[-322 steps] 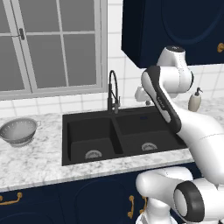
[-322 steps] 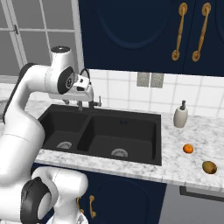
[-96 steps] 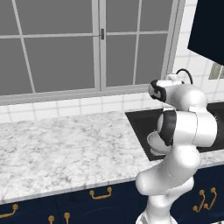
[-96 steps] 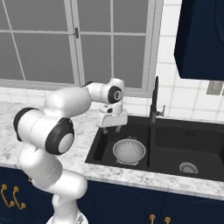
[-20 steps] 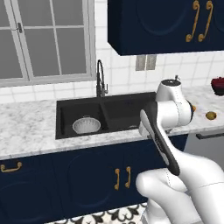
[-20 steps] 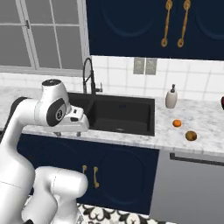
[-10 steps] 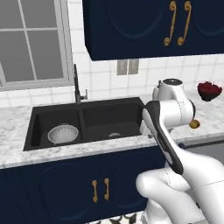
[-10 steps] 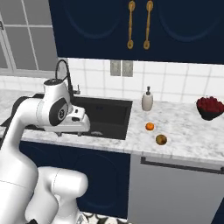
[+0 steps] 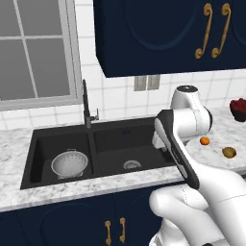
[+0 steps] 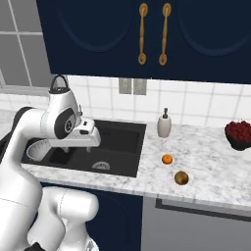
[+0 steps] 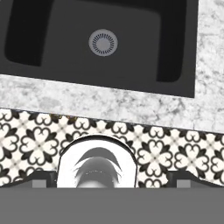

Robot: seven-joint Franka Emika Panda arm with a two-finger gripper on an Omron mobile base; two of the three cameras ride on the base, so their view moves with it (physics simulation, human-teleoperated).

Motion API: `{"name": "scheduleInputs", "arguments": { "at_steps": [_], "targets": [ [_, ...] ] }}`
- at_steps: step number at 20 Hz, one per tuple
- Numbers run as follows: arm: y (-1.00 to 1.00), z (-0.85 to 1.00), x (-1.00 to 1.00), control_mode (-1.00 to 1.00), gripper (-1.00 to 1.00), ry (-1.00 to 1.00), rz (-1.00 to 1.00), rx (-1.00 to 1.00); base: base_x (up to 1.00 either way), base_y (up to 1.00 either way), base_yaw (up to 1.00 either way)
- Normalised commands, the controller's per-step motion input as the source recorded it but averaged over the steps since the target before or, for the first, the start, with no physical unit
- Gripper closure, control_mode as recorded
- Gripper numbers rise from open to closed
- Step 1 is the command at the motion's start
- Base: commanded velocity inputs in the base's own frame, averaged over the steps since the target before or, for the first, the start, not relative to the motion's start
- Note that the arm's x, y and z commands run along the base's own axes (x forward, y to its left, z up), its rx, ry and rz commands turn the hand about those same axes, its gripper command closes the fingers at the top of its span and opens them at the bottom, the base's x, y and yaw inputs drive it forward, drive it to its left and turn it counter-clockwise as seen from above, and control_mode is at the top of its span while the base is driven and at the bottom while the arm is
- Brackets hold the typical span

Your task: Put the colander in the sink, put the pear, tangerine in the colander, and turn on the sink faucet and pour water over the colander.

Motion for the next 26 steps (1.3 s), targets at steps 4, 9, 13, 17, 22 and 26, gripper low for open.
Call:
{"name": "scheduleInputs", "arguments": {
  "at_steps": [4, 9, 13, 17, 22, 26],
  "targets": [
    [0.00, 0.00, 0.00, 1.00, -1.00, 0.00, 0.00, 0.00, 0.04, 0.00, -0.04],
    [0.00, 0.00, 0.00, 1.00, -1.00, 0.00, 0.00, 0.00, 0.16, 0.00, -0.08],
    [0.00, 0.00, 0.00, 1.00, -1.00, 0.00, 0.00, 0.00, 0.11, -0.01, 0.00],
    [0.00, 0.00, 0.00, 1.00, -1.00, 0.00, 0.00, 0.00, 0.38, -0.02, 0.00],
    [0.00, 0.00, 0.00, 1.00, -1.00, 0.00, 0.00, 0.00, 0.33, -0.24, 0.02],
    [0.00, 0.00, 0.22, -1.00, -1.00, 0.00, 0.00, 0.00, 0.09, -0.03, 0.00]
  ]
}}
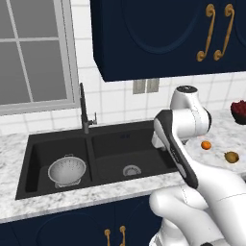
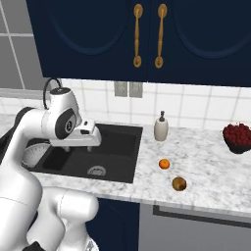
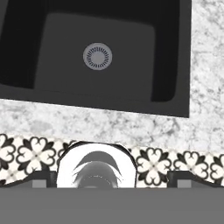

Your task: Put the colander in the sink, put the pear, tangerine in the colander, and turn on the sink faucet and pour water over the colander.

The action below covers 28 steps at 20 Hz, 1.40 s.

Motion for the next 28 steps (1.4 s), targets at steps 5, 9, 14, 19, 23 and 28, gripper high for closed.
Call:
{"name": "scheduleInputs", "arguments": {
  "at_steps": [5, 9, 14, 19, 23, 28],
  "targets": [
    [-0.30, -0.09, 0.32, -1.00, -1.00, 0.00, 0.00, 0.01, 0.00, 0.00, 0.00],
    [-1.00, -0.46, 0.16, -1.00, -1.00, 0.00, 0.00, 0.04, 0.00, 0.00, 0.00],
    [-0.98, -0.33, 0.09, -1.00, -1.00, 0.01, -0.04, 0.04, 0.00, 0.00, 0.00],
    [-0.87, -0.06, 0.04, -1.00, -1.00, 0.05, -0.08, 0.05, 0.00, 0.00, 0.00],
    [-0.81, -0.03, 0.04, -1.00, -1.00, 0.03, -0.06, 0.06, 0.00, 0.00, 0.00],
    [-0.84, -0.10, 0.34, -1.00, -1.00, 0.06, -0.13, 0.06, 0.00, 0.00, 0.00]
  ]
}}
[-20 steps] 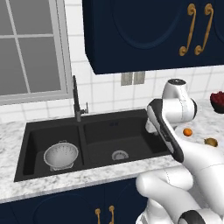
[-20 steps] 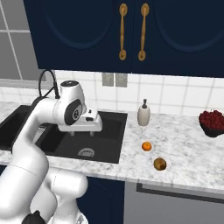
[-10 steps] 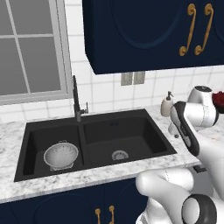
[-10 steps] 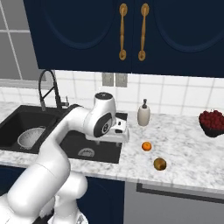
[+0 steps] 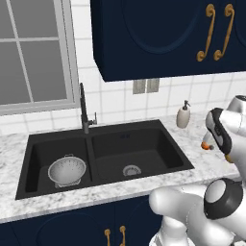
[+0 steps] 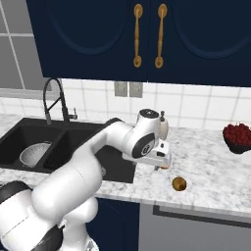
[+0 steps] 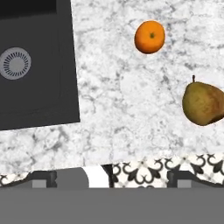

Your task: Put the colander in the sink, put the pear, tangerine in the colander, and turn on the sink faucet and pour water over the colander.

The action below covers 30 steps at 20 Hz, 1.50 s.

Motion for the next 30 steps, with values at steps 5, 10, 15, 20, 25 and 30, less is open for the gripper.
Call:
{"name": "scheduleInputs", "arguments": {
  "at_steps": [5, 10, 15, 20, 25, 30],
  "targets": [
    [-0.54, -0.06, 0.59, -1.00, -1.00, 0.06, -0.09, 0.04, 0.00, 0.00, 0.00],
    [-0.66, -0.17, 0.20, -1.00, -1.00, 0.10, -0.07, 0.02, 0.00, 0.00, 0.00],
    [-0.63, -0.30, 0.00, -1.00, -1.00, 0.09, -0.08, 0.01, 0.00, 0.00, 0.00],
    [-0.24, -0.31, 0.00, -1.00, -1.00, 0.00, 0.00, 0.01, 0.00, 0.00, 0.00],
    [-0.19, -0.16, 0.09, -1.00, -1.00, 0.00, 0.00, 0.01, 0.00, 0.00, 0.00],
    [-0.04, -0.27, -0.01, -1.00, -1.00, 0.00, 0.00, 0.00, 0.00, 0.00, 0.00]
  ]
}}
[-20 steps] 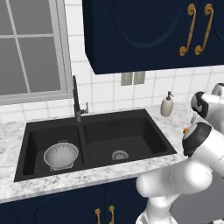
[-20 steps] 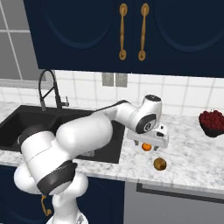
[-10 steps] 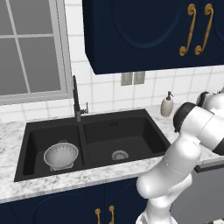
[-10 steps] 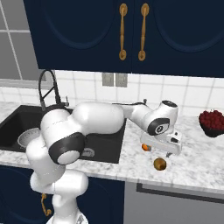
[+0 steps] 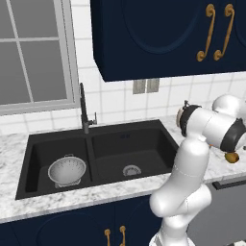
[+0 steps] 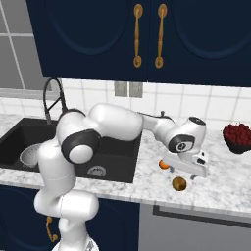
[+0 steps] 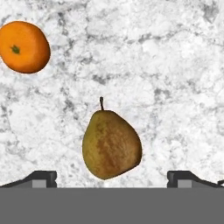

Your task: Put the colander in the sink, put the pear, tangerine in the colander, and turn on the sink faucet and pour water over the colander.

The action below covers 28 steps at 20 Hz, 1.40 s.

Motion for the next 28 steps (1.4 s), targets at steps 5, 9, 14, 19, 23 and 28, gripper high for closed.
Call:
{"name": "scheduleInputs", "arguments": {
  "at_steps": [5, 9, 14, 19, 23, 28],
  "targets": [
    [0.06, -0.22, -0.05, -1.00, -1.00, 0.00, 0.00, 0.00, 0.00, 0.00, 0.00],
    [0.13, -0.24, -0.09, -1.00, -1.00, 0.00, 0.00, 0.00, 0.00, 0.00, 0.00],
    [0.23, -0.26, -0.05, -1.00, -1.00, 0.00, 0.01, 0.00, 0.00, 0.00, 0.00],
    [0.11, -0.16, -0.05, -1.00, -1.00, 0.00, 0.01, 0.00, 0.00, 0.00, 0.00],
    [0.00, -0.08, 0.00, -1.00, -1.00, -0.01, 0.00, 0.00, 0.00, 0.00, 0.00],
    [0.00, -0.12, 0.00, -1.00, -1.00, -0.04, 0.03, 0.00, 0.00, 0.00, 0.00]
  ]
}}
